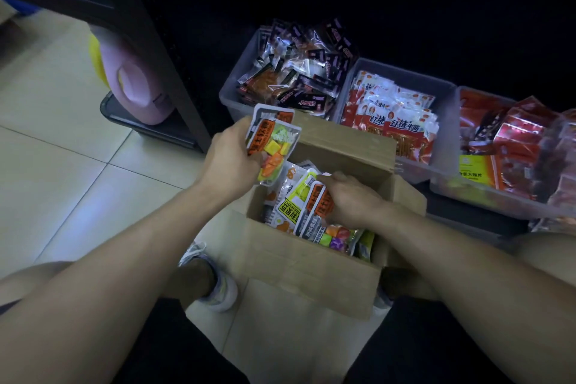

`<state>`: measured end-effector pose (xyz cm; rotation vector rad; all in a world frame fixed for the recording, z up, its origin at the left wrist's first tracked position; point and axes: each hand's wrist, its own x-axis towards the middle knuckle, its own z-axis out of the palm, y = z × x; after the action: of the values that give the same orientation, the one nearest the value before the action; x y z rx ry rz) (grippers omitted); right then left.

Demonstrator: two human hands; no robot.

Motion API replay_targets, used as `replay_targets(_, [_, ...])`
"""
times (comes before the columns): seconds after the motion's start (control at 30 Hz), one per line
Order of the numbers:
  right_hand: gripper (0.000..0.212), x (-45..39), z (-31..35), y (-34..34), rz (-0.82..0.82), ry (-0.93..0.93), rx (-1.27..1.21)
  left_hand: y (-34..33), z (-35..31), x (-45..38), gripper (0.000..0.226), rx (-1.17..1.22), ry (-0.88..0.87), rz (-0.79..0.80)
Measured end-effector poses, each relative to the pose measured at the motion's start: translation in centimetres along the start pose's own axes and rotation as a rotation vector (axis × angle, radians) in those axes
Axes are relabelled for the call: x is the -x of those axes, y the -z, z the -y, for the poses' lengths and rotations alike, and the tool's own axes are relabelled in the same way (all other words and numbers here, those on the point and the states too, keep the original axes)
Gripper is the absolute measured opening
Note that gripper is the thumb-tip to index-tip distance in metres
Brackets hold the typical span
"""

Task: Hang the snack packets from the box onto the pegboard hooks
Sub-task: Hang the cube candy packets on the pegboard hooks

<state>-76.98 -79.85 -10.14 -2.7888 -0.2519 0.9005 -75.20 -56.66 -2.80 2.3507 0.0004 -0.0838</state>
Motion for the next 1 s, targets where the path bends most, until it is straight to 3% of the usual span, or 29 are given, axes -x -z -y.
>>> replay_targets(0.1, [0.102,-0.4,0.0,0.0,-0.002,-0.074,-0.042,-0.3,0.1,0.3,0.045,0.009,-0.027,0.056])
replay_targets(0.27, [0.051,-0.4,-0.3,1.1,0.108,-0.116,-0.140,-0.4,0.5,0.5,0.048,-0.009,-0.035,0.084])
replay_targets(0.4, [0.036,-0.1,-0.2,0.6,0.127,-0.022,-0.169,-0.5,0.5,0.6,0.045,0.016,-0.021,0.084])
replay_targets(0.53, [0.022,1.2,-0.9,3.1,0.016,0.061,-0.281,-0.3,0.6,0.0,0.042,0.067,0.019,0.056])
replay_targets(0.67, [0.036,3.8,-2.5,7.8,-0.024,0.122,-0.741,-0.1,1.0,-0.6,0.039,0.190,0.092,0.008])
replay_targets(0.77, [0.044,4.5,-2.6,8.7,-0.050,0.177,-1.164,-0.7,0.8,-0.4,0.034,0.440,0.177,0.056])
replay_targets(0.87, [0.050,3.6,-1.4,7.3,-0.158,0.045,-1.576,-1.9,0.1,0.0,0.035,0.743,0.224,0.112])
replay_targets(1.0, [0.066,3.1,0.1,5.3,-0.205,-0.077,-1.833,-2.4,-1.0,0.1,0.033,0.967,0.287,0.159])
